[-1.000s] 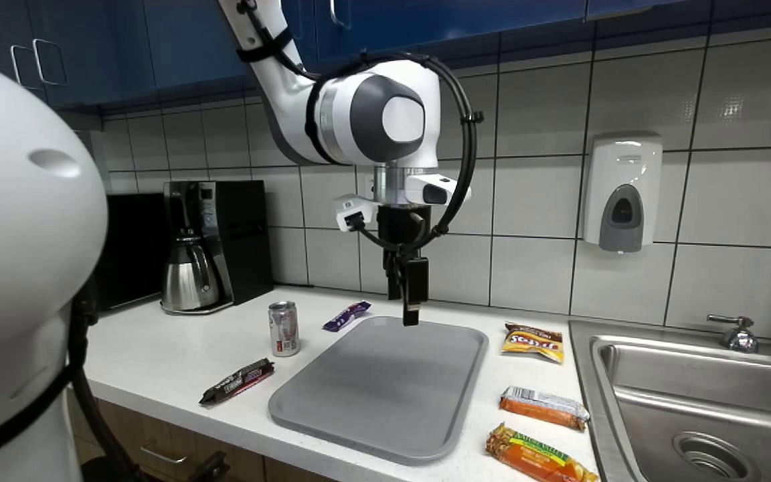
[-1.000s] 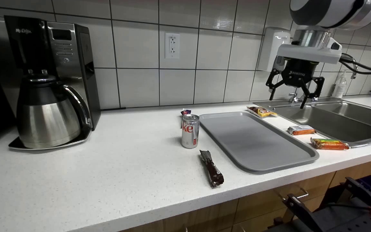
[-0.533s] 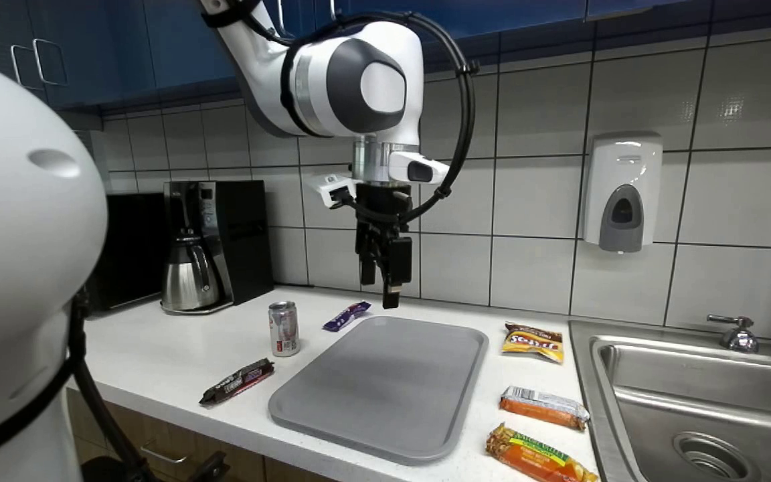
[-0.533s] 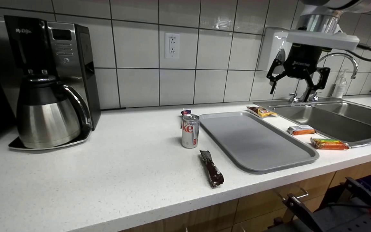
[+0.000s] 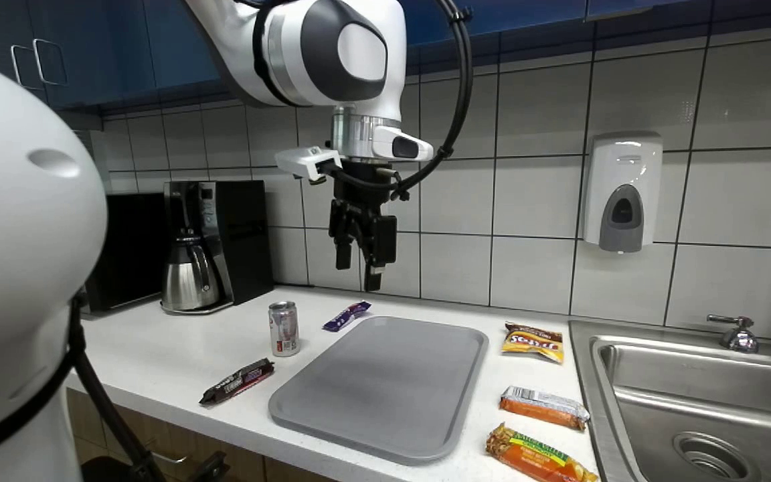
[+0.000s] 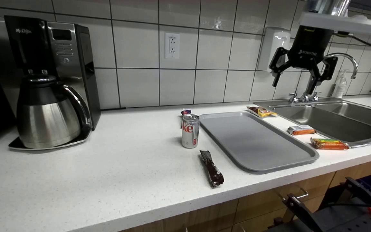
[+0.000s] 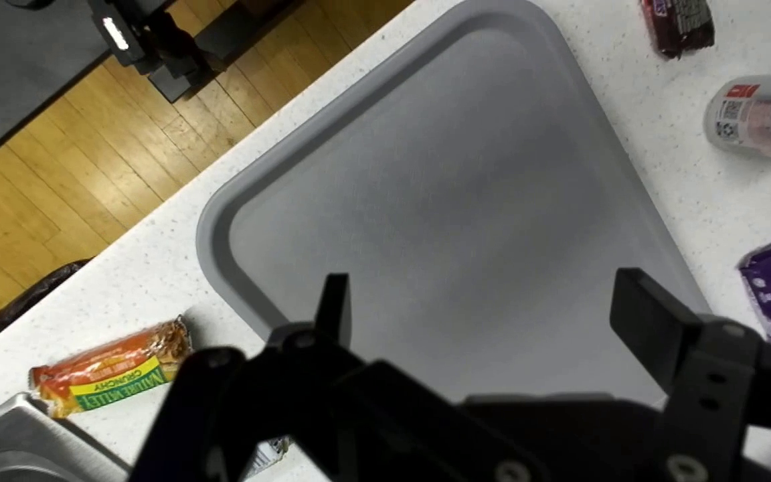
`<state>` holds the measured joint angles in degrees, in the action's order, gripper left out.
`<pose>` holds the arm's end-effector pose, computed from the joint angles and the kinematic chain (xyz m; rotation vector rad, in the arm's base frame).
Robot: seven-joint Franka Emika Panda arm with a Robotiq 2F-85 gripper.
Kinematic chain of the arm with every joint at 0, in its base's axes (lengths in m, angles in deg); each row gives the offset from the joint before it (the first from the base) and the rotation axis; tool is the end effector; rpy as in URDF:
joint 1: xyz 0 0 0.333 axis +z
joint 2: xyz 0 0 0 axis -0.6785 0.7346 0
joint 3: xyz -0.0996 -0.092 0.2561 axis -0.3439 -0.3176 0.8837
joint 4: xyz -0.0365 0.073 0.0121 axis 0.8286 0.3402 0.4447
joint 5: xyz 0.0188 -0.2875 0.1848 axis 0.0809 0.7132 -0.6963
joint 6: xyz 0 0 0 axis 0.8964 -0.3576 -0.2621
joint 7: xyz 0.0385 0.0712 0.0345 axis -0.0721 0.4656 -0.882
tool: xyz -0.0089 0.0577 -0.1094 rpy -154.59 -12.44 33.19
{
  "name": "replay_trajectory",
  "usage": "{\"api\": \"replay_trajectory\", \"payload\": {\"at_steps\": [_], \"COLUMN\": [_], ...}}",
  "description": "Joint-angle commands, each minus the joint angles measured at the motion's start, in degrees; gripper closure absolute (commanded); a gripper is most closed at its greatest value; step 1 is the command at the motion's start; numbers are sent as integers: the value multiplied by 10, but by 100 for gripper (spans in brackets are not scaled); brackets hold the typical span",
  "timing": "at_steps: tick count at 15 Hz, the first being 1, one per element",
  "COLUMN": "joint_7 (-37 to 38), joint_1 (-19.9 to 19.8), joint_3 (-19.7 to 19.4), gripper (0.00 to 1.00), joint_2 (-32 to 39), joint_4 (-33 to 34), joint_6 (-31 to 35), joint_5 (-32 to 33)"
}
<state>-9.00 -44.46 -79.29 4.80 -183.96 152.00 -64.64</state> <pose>0.3525 -0.0515 0.3514 -2.9090 0.8325 0.0016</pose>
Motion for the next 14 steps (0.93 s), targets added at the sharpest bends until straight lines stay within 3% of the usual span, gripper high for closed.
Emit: {"api": "replay_trajectory", "payload": {"at_steps": [1, 4, 5, 14], "joint_7": [-52, -64, -51, -57], "joint_1": [-10, -11, -18, -18], "joint_3": [11, 12, 19, 18], "gripper": [0, 0, 0, 0], "joint_2": [-56, -66, -30, -37], "joint_4": [-16, -13, 1, 1], "joint_6": [-51, -86, -59, -73], "joint_5": [-32, -49, -40, -45]}}
